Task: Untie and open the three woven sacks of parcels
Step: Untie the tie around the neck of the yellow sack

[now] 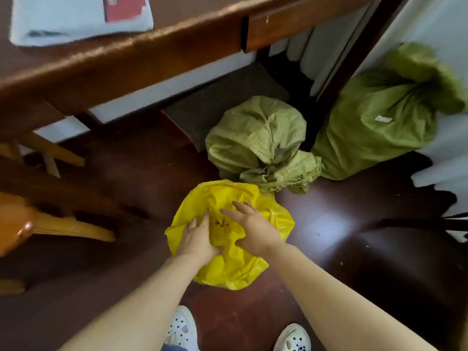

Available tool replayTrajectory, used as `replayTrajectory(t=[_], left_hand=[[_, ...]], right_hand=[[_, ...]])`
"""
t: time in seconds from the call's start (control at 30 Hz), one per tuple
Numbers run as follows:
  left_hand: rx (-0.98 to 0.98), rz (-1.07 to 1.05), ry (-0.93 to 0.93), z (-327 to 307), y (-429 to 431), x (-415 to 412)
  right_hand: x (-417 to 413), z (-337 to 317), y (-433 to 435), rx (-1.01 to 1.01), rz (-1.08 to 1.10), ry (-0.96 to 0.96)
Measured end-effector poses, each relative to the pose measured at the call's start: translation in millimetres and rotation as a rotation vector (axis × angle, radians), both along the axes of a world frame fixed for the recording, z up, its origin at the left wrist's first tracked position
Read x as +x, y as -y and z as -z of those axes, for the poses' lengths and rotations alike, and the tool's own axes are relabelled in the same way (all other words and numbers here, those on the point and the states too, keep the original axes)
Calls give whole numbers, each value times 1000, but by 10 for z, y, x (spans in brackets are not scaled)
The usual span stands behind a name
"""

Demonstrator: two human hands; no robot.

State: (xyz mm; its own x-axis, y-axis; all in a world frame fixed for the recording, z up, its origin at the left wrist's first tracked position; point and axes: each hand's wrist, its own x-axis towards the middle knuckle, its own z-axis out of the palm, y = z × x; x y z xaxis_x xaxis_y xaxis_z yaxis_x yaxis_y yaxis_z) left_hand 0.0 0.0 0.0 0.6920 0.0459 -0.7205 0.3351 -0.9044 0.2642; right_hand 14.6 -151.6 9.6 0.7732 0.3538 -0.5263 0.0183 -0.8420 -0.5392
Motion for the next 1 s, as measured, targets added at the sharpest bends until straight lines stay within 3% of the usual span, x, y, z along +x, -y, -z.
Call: replayTrajectory(t=[0.07, 0.17, 0.37, 0.5, 0.63, 0.87, 1.0], left_hand=[[-13, -3, -60, 201, 45, -18], [-81, -2, -34, 504, 158, -9], [-150, 85, 321, 940, 475, 658], [-106, 194, 359, 1056, 607, 1316], [-95, 260, 375, 1107, 646, 1610], [-185, 240, 554, 1250, 580, 1301], [-206, 254, 550, 1302, 453, 995]], right_hand=[[3, 218, -24, -124, -110, 0], [39, 581, 48, -163, -64, 14], [552, 1148, 372, 56, 222, 281], [1027, 1355, 473, 193, 372, 352], [1260, 1476, 528, 316, 374, 439], [966, 1614, 558, 372, 342, 572], [681, 1475, 495, 246, 261, 576]])
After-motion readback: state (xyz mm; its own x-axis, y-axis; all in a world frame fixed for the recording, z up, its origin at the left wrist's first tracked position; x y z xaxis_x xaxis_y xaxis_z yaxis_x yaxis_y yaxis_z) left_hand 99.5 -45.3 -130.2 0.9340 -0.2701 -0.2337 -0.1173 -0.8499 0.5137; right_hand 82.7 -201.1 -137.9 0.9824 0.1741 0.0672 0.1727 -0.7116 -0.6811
